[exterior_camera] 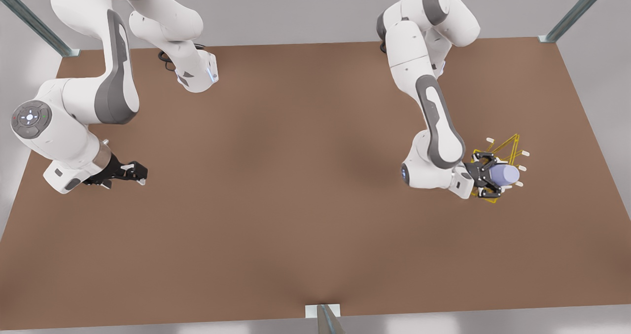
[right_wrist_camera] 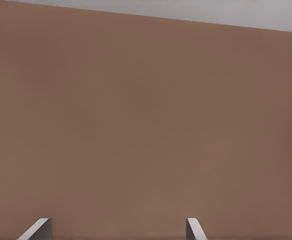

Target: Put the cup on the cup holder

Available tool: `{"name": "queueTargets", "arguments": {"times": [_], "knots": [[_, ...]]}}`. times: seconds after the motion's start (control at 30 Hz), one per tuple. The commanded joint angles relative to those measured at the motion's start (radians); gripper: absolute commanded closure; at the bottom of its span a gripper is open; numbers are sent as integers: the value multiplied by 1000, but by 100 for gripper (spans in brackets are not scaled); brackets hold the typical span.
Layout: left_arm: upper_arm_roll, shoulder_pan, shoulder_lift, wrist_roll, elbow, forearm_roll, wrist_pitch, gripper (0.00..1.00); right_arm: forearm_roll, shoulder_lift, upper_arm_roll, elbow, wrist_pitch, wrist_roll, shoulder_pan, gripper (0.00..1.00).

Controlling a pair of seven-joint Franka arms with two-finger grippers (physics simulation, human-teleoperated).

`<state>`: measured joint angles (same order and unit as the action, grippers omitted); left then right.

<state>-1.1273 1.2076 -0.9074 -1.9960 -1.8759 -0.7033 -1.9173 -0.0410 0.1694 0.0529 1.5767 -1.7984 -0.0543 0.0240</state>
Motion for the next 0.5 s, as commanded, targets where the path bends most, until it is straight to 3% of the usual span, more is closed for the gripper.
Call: {"name": "queueTargets", "arguments": {"times": [0.0, 0.27, 0.47], "knots": [[-22, 27, -18, -35, -34, 57, -57, 28, 0, -1, -1, -1, -1, 14, -1, 0], [-23, 24, -79, -380, -40, 54, -72, 27, 0, 44, 1, -57, 24, 24, -4, 0], [-31, 20, -116, -399, -43, 45, -74, 25, 0, 44, 2, -57, 24, 17, -1, 0]]}}
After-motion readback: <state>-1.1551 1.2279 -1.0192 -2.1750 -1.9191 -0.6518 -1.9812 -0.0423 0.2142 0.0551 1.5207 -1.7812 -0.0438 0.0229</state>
